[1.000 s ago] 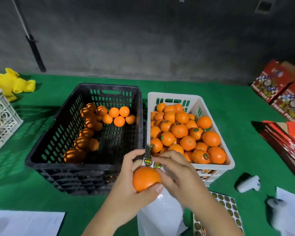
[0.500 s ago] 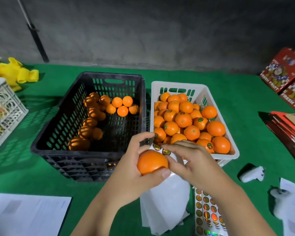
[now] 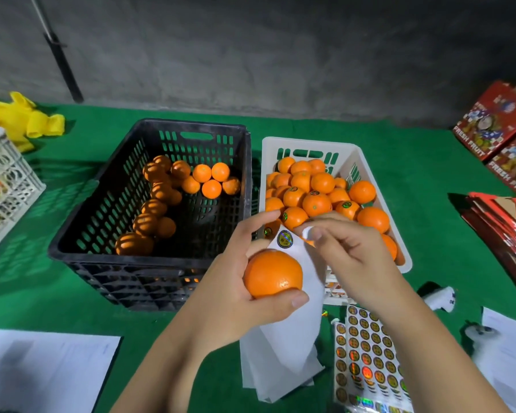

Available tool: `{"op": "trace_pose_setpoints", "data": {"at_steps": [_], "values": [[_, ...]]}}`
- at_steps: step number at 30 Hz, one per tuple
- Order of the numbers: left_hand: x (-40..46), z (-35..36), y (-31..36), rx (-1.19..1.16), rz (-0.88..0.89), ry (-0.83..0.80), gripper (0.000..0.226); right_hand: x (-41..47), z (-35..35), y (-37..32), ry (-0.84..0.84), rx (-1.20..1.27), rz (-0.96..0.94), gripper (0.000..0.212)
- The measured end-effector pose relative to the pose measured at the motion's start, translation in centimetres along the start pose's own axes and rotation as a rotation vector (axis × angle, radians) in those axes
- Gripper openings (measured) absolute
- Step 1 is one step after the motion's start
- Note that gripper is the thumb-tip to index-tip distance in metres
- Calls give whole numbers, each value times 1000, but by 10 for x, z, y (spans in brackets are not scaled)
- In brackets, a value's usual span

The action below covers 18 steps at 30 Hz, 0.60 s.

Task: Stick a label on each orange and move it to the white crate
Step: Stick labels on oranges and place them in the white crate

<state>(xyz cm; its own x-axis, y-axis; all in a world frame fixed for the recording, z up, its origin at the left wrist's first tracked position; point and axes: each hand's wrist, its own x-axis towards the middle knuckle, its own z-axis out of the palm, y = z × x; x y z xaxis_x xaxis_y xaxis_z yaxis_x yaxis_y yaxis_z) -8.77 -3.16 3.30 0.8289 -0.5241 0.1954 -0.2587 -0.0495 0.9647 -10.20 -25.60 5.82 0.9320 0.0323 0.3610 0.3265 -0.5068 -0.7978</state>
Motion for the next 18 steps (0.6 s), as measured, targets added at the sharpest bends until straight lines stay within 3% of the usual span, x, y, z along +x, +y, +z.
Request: {"op": "trace_pose_setpoints", "data": {"at_steps": [3,5,9,13,18], "values": [[-1,1,-2,10,-6,25,96,-1,-2,-11,307,-96,-21,11],[-1,3,-2,5,-10,63,89,-7,-2,-23,389,-75,-81,7],[2,8,1,5,31,91,72,-20,14,-33,189,-186,-260,14],[2,11,2,-42,14,167,59,-29,15,-27,11,-128,-200,27],[-1,16,0,-120,-51,207,71,-44,19,-20,-174,-379,-173,73]]}}
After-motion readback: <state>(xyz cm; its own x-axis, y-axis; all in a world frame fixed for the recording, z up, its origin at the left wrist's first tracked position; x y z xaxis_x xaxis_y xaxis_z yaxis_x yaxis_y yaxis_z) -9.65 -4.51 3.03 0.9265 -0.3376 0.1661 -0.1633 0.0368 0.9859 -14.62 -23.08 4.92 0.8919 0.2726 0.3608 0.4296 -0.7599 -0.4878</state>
